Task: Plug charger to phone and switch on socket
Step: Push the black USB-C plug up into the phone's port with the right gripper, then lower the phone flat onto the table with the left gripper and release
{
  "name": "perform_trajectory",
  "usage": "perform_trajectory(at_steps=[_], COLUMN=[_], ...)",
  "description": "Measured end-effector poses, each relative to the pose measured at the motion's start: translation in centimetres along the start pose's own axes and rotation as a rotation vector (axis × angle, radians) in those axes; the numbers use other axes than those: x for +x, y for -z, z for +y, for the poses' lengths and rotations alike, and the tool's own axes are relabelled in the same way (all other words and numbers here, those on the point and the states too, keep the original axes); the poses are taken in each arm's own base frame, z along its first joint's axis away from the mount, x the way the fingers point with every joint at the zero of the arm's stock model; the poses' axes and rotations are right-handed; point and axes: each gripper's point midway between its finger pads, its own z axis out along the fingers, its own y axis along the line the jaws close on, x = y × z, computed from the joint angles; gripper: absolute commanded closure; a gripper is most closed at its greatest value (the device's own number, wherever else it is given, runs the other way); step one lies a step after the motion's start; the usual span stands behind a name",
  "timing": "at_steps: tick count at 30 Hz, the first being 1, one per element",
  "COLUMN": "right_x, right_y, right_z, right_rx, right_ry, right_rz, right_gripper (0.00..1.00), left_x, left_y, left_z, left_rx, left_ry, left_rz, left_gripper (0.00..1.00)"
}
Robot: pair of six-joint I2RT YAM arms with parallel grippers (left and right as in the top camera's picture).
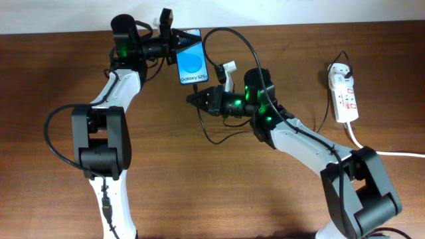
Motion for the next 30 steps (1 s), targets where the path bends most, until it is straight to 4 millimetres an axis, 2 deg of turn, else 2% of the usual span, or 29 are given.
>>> perform_trajectory(at_steps=[18,30], right_x=[-0.9,-1.1], right_y=[0.3,0.4], right_z=[-0.6,-0.4], right_rx=[0.022,0.008], right_ry=[-0.007,0.015], right_rz=[-0.042,-0.055], right_gripper=[0.96,0.94], left_x=[-0.2,-0.3], left_y=[-0.6,-0.7], left_z=[0.0,-0.2], left_rx=[-0.003,-0.003], left_ry=[-0.012,-0.016], left_rz=[-0.019,-0.024], left_gripper=[1.00,1.00])
